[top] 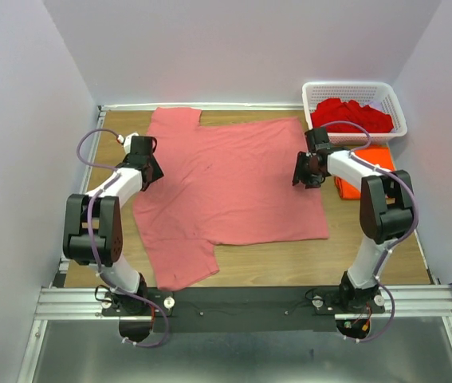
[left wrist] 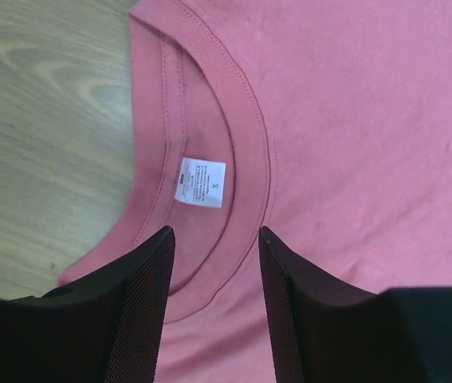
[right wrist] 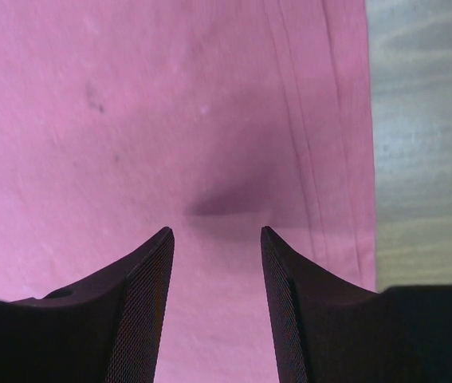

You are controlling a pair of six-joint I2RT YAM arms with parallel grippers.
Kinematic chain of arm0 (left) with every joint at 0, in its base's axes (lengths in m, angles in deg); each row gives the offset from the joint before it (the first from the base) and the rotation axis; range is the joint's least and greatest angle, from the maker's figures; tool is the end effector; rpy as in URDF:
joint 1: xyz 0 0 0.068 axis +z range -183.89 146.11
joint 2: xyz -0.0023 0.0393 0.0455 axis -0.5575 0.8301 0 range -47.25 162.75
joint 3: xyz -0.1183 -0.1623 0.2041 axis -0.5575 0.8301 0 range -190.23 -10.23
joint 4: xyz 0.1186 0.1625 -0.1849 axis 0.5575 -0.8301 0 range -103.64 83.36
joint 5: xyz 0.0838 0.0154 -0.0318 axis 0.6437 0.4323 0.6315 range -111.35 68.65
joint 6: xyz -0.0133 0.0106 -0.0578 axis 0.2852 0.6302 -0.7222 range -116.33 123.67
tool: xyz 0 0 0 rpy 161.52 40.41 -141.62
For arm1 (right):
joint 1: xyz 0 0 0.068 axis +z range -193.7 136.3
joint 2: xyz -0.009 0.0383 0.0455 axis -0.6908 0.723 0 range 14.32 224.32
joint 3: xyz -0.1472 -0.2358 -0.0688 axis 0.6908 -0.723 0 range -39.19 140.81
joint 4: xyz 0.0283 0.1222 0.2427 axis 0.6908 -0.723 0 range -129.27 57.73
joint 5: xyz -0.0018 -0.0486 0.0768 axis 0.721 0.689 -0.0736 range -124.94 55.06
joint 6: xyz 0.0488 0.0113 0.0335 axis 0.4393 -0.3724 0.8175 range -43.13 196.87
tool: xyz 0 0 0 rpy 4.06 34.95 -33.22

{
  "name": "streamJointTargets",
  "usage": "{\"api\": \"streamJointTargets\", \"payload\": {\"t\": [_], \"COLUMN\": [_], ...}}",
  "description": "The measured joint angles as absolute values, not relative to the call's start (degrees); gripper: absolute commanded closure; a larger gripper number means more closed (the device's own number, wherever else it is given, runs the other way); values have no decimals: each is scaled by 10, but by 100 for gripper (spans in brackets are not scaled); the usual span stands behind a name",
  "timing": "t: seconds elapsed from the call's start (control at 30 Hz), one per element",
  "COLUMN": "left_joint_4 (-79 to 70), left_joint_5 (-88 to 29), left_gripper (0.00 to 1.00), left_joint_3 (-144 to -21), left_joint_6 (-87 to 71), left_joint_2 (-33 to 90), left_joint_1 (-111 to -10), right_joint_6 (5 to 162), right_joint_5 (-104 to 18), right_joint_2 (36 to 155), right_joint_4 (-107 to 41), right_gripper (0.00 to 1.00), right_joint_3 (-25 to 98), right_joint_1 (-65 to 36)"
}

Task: Fold and stack the t-shirts
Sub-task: Flatten the tshirt out

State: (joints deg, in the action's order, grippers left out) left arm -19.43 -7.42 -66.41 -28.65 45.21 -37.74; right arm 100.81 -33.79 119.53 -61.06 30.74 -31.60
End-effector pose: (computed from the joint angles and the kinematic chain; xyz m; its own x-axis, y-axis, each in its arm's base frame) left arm 0.3519 -0.0130 0.1986 -0.5877 -0.4805 -0.6509 -0.4810 0.8544 -0.1965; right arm 0.3810 0.0808 0.1753 -0.8852 0.2253 -0.4071 0.1732 0.9716 0.1610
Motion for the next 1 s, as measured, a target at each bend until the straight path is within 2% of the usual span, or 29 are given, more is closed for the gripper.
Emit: {"api": "streamJointTargets", "payload": {"t": [0.37,0.8,0.9,1.0], "left_joint_4": [-197,-207,-212,-223], "left_joint_5": [-72,-66,-66,-66], "left_gripper": [48,48,45,43], "left_joint_3": [-722,-815,-827,-831], "left_joint_6": [-285,-284,-284,-285], "left_joint_2": [565,636,643,638], "left_joint_1": [-376,-359,-355,-353], "right_joint_6": [997,990,988,989], "right_joint_5": [-299,-266,-266,-267], "right_joint_2": [1269,1329,1328,1321], "right_joint_4": [-606,-598,-598,-598], "right_gripper": [44,43,41,34], "right_joint_3": [379,460,459,452], "right_joint_1": [-315,-314,-314,-314]}}
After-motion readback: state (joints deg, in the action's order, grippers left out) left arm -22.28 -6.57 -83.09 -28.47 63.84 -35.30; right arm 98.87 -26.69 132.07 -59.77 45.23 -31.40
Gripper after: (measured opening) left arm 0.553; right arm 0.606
